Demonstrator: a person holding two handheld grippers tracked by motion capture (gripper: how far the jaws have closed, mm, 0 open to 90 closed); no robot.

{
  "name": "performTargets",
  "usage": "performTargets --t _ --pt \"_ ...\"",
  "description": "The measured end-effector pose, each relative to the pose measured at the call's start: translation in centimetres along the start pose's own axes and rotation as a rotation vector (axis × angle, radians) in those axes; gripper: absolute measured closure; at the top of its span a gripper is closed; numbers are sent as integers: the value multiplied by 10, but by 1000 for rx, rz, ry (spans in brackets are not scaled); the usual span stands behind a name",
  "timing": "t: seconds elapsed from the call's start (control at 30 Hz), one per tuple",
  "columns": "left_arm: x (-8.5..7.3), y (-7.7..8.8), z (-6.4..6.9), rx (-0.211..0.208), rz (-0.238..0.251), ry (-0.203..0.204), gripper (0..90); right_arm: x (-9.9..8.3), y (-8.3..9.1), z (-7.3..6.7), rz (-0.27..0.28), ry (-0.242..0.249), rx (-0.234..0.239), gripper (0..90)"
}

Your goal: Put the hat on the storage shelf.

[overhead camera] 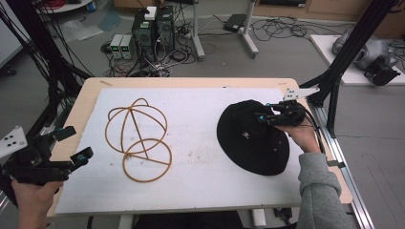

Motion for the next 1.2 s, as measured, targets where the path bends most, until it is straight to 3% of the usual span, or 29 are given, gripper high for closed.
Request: performTargets --t 0.2,0.33,0.83,1.2 --pt "0 0 0 2 -3 -1 36 -4 1 -1 -24 21 8 783" --pt "0 -1 0 0 -3 -1 36 -4 0 -2 -39 31 12 845" --pt "-1 -1 0 1 -5 -1 36 6 10 -18 -17 68 58 858" --pt "1 1 0 1 -2 2 36 35 24 -37 -3 120 61 858"
Point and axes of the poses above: each handheld gripper's, and its own axes: y roughly backward along the jaws, x roughly out of its top, z roughly to its right, the point moved 10 cm from there along -y, roughly forward along the jaws, and after that the axes turned 9 degrees about x, right-handed, at the moved point
